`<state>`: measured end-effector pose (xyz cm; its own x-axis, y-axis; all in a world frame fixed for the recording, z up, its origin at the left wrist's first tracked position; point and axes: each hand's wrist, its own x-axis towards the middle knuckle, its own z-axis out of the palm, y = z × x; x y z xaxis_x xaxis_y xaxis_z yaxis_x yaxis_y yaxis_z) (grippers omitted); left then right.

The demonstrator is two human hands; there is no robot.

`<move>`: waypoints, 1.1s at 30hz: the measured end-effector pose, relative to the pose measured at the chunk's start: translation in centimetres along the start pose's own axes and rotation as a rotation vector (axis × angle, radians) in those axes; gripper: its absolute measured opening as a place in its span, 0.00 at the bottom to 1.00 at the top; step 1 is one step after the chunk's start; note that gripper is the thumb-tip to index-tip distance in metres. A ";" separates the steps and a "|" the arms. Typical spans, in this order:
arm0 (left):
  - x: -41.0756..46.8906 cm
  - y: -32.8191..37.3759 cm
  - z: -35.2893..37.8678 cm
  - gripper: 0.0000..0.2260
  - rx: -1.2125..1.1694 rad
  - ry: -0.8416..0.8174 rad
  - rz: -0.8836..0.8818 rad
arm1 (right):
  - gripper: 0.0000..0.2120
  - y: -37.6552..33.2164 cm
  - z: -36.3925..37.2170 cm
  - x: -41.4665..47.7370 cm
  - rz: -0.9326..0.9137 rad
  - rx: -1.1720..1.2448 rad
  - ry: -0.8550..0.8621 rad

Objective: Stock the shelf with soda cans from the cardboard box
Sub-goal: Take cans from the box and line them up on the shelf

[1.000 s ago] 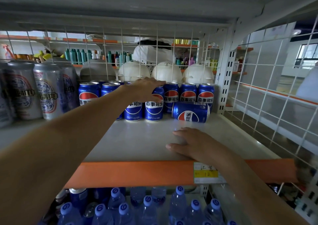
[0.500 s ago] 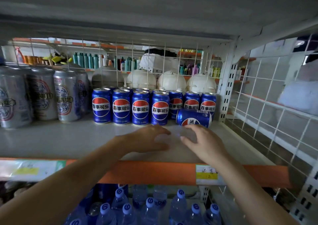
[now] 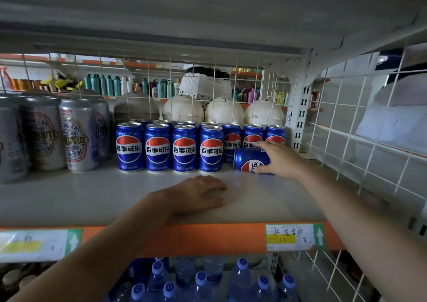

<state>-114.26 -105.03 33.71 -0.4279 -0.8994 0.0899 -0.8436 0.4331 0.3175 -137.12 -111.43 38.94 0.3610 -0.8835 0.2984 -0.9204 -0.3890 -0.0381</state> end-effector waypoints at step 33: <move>-1.5 2.0 -2.6 0.14 -0.962 0.689 -0.020 | 0.13 -7.7 2.8 -2.8 -0.081 1.378 0.167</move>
<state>-114.48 -103.00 36.64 0.0961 -0.8756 0.4735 -0.1314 0.4603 0.8780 -130.62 -106.69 35.73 0.2935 -0.8432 0.4505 0.0253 -0.4642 -0.8854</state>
